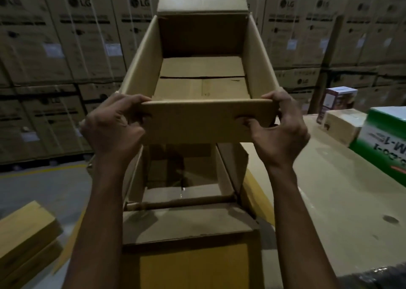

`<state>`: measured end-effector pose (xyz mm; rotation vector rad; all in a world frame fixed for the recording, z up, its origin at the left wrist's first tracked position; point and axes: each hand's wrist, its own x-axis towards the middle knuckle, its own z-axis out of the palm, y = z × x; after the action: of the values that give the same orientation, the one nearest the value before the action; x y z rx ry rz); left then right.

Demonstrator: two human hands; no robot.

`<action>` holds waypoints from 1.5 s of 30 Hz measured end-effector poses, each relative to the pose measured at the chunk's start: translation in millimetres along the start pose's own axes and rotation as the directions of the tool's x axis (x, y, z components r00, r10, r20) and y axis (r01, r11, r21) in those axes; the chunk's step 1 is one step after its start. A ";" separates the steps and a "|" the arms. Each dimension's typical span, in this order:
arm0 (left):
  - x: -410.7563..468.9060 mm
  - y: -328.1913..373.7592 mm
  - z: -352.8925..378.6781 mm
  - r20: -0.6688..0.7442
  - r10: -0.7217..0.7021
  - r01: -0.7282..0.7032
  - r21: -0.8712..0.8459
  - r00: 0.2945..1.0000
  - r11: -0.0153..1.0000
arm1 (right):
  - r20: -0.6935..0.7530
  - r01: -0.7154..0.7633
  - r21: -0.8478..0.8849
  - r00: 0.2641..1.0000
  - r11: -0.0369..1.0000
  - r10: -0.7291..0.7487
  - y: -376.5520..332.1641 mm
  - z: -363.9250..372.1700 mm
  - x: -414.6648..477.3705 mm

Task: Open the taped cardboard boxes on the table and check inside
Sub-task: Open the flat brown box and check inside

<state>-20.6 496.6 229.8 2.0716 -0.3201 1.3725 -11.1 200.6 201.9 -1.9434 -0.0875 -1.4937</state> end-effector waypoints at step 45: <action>-111.1 -73.5 -12.7 0.044 -0.272 0.261 0.181 0.961 0.948 | 0.299 -0.129 0.132 0.951 0.983 0.085 25.1 73.7 -124.3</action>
<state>-39.8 546.5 107.0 2.2120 0.0554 1.2036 18.9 263.1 72.6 -1.9984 -0.2152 -1.0891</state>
